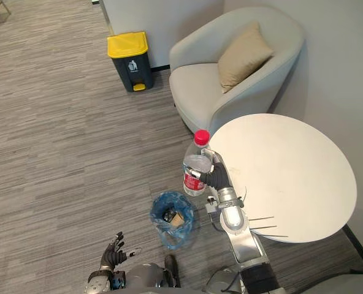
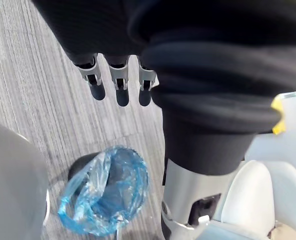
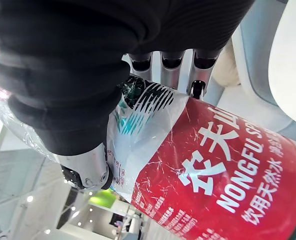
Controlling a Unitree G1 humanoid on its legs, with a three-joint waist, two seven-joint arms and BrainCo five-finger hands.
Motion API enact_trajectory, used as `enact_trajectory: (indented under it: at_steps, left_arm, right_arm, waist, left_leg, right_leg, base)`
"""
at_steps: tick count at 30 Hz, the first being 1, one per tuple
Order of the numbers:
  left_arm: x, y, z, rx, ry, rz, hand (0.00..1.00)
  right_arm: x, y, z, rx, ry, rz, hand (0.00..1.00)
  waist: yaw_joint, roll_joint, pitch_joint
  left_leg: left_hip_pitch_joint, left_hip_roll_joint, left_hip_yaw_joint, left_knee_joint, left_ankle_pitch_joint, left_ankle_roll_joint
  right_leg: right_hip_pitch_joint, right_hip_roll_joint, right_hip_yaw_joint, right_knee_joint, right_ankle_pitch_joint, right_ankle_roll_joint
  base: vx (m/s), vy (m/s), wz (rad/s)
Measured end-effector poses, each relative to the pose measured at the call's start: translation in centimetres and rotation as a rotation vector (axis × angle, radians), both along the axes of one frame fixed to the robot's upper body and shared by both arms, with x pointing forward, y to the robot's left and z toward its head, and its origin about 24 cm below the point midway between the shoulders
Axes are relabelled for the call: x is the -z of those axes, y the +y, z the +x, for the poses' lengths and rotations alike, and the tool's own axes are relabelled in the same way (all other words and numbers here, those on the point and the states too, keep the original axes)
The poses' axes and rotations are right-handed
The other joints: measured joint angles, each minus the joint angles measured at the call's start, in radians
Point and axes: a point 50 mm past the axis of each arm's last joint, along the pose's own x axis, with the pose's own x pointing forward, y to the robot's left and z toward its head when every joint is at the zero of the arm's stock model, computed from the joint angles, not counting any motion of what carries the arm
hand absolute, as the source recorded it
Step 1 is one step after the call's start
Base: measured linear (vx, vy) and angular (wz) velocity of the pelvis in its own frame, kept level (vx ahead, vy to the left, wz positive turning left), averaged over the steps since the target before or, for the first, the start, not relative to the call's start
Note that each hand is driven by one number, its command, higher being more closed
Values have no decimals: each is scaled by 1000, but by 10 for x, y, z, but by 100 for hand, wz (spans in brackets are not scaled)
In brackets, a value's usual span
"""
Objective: Gather rubbish on tea table into small bin, then transfer packed bag to large trash can.
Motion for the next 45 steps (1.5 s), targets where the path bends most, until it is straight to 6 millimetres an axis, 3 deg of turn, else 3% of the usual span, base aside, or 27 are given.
enact_trajectory:
  at_steps: [1, 2, 3, 5, 6, 8, 10, 15, 17, 19, 20, 23, 27, 33, 34, 45]
  left_arm:
    - [-1, 1, 3, 4, -8, 3, 0]
    - [-2, 3, 4, 7, -9, 12, 0]
    - [-2, 4, 6, 12, -15, 15, 0]
    - [-6, 7, 14, 14, -47, 26, 0]
    - [-8, 6, 19, 9, -61, 22, 0]
    - [-11, 4, 26, 13, -89, 19, 0]
    - [-14, 6, 33, 6, -112, 37, 0]
    - [-30, -5, 69, 15, -222, 31, 0]
    - [-46, -16, 97, -20, -318, -11, 0]
    - [-60, -24, 113, -58, -393, -54, 0]
    - [-80, -30, 128, -105, -486, -104, 0]
    - [-117, -29, 146, -175, -660, -154, 0]
    - [-137, -24, 154, -229, -746, -178, 0]
    - [-153, -20, 156, -275, -827, -221, 0]
    - [-155, -21, 157, -273, -833, -222, 0]
    - [-176, -24, 169, -251, -914, -249, 0]
  right_arm:
    - [0, -2, 0, -6, 0, -15, 100]
    - [0, -4, -1, -10, 3, -25, 100]
    - [0, -7, -3, -14, 5, -42, 100]
    - [-2, -8, -2, -28, -3, -63, 100]
    - [-6, -8, 4, -49, -23, -97, 100]
    - [-17, -11, 16, -68, -69, -173, 100]
    - [-22, -14, 30, -55, -85, -219, 100]
    - [-43, -20, 63, 8, -152, -261, 100]
    - [-61, -19, 75, 58, -227, -253, 100]
    - [-71, -15, 79, 78, -265, -242, 100]
    - [-81, -8, 80, 92, -310, -216, 100]
    - [-102, 6, 79, 111, -404, -148, 100]
    - [-122, 14, 85, 136, -457, -109, 100]
    - [-164, 19, 93, 154, -584, -107, 100]
    - [-167, 18, 93, 154, -593, -110, 0]
    - [-182, 2, 99, 178, -617, -176, 0]
  waist:
    - [-1, -12, 11]
    - [-1, -1, 20]
    - [-6, -15, 25]
    - [-9, -25, 63]
    - [-20, -1, 93]
    - [-12, 44, 138]
    - [3, 53, 156]
    - [7, 80, 183]
    - [12, 98, 202]
    - [30, 99, 215]
    - [42, 100, 240]
    - [61, 100, 254]
    - [87, 94, 258]
    - [91, 93, 258]
    - [92, 93, 258]
    - [76, 80, 263]
  left_leg:
    - [-18, -7, -32, 10, 0, -1]
    - [-34, -12, -45, 18, 1, -3]
    - [-64, -34, -81, 44, 2, -5]
    - [-144, -65, -109, 141, -32, -21]
    - [-209, -62, -133, 215, -54, -34]
    - [-307, -15, -118, 278, -63, -56]
    - [-399, 25, -89, 312, -52, -71]
    - [-600, 40, -105, 404, -52, -74]
    - [-736, 47, -107, 485, -66, -73]
    - [-823, 56, -103, 554, -91, -76]
    - [-911, 60, -106, 631, -114, -75]
    - [-1097, 79, -103, 756, -140, -69]
    - [-1226, 93, -102, 869, -156, -74]
    - [-1326, 99, -104, 922, -159, -75]
    - [-1332, 101, -102, 923, -158, -76]
    - [-1351, 110, -100, 921, -156, -78]
  right_leg:
    - [-25, 31, 61, -53, 4, 8]
    - [-38, 38, 82, -84, 11, 18]
    - [-44, 41, 100, -130, 23, 37]
    - [-71, 14, 100, -128, 35, 41]
    - [-106, 10, 85, -83, 58, 42]
    - [-183, 18, 40, -49, 72, 21]
    - [-277, 26, 22, 2, 71, 11]
    - [-471, 27, 8, 101, 60, -7]
    - [-600, 27, 16, 174, 49, -12]
    - [-688, 28, 27, 240, 30, -10]
    - [-775, 23, 34, 320, 4, -13]
    - [-956, 6, 34, 459, -47, -12]
    - [-1083, -12, 36, 590, -85, -27]
    - [-1179, -25, 37, 653, -104, -20]
    - [-1185, -25, 37, 654, -104, -20]
    - [-1205, -23, 34, 654, -100, -28]
  base:
    - [-23, -66, 78]
    - [-4, -79, 114]
    - [-31, -108, 127]
    - [-50, -161, 127]
    - [-31, -190, 93]
    - [-17, -155, 57]
    - [-9, -169, 15]
    - [-17, -86, 9]
    - [-89, 24, -4]
    - [-114, 28, -6]
    - [-163, 7, -1]
    - [-143, -50, 19]
    - [-78, -37, 19]
    - [-86, 15, 6]
    - [-72, 16, 1]
    - [-31, 13, -1]
